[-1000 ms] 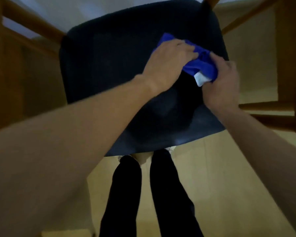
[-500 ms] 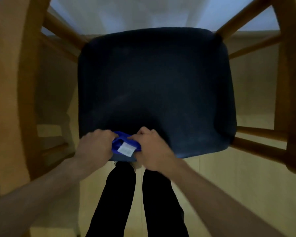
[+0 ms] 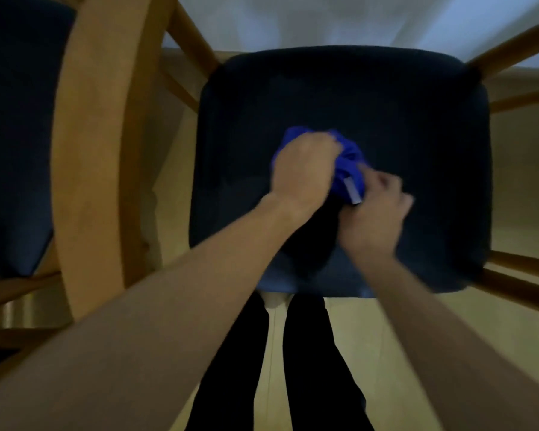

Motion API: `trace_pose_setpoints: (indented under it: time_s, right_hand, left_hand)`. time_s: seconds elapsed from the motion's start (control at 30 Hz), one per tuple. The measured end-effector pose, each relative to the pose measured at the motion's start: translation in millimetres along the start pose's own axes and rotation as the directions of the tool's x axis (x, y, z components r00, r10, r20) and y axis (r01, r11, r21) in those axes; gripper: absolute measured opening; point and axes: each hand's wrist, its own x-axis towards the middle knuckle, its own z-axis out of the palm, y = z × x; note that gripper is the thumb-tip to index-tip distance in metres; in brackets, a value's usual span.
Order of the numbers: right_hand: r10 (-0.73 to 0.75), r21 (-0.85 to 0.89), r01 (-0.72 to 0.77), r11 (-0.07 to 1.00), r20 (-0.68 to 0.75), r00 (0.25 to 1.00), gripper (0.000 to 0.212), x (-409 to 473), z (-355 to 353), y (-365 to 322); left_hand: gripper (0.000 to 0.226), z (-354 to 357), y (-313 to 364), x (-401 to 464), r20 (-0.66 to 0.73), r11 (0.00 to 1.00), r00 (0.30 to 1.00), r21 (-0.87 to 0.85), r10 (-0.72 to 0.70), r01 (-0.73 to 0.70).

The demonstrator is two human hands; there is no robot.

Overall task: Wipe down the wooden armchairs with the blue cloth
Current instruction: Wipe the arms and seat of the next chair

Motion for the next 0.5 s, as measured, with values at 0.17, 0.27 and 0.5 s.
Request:
trace_pose_setpoints:
  time_s: [0.17,0.27,0.5]
  right_hand:
    - [-0.282,-0.101,0.307,0.946,0.205,0.937,0.058,-83.1,53.2,-67.7]
    - [-0.513,-0.098,0.619,0.779,0.468,0.720,0.064,-100.3,51.6,-56.7]
    - [-0.633,0.027,0.819,0.573,0.649,0.421,0.039,17.7,15.4,-86.6]
  left_hand:
    - [0.030,-13.4,-72.8,-121.8,0.005,0.871,0.877,-0.119,-0.480,0.477]
    - [0.023,-13.1,-61.7,-161.0,0.119,0.776,0.768,0.048,-0.629,0.629]
    - [0.020,-40.6,-56.9,-115.8,0.083,0.757,0.754,0.005,-0.652,0.654]
